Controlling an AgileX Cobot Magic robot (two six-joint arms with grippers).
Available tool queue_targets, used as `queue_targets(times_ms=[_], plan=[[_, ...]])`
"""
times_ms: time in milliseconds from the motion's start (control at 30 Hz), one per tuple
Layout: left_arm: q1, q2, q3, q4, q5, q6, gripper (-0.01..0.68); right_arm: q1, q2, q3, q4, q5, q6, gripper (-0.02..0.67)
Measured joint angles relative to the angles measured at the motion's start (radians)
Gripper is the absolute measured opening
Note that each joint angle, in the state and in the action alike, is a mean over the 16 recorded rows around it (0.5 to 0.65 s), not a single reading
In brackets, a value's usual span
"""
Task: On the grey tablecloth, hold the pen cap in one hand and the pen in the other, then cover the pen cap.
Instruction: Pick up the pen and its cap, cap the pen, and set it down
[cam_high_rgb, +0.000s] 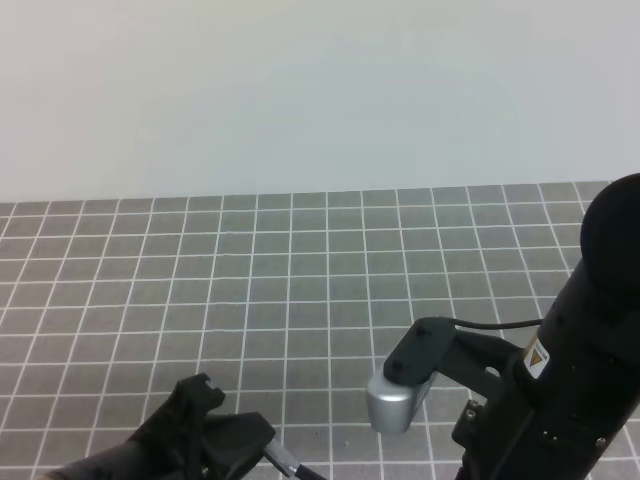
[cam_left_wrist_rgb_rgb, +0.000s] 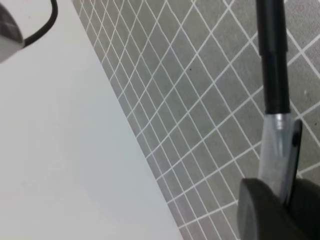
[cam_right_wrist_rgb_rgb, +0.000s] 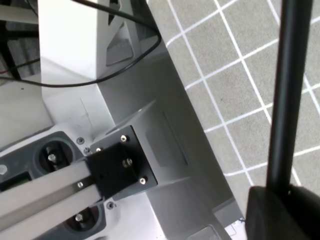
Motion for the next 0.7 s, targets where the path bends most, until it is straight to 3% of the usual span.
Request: queue_targets(times_ms=[700], plan=[[-0.01, 0.0, 0.0, -0.081, -0.001, -0.048, 0.075, 0.0, 0.001, 0.0, 0.052, -0.088, 0.013, -0.003]])
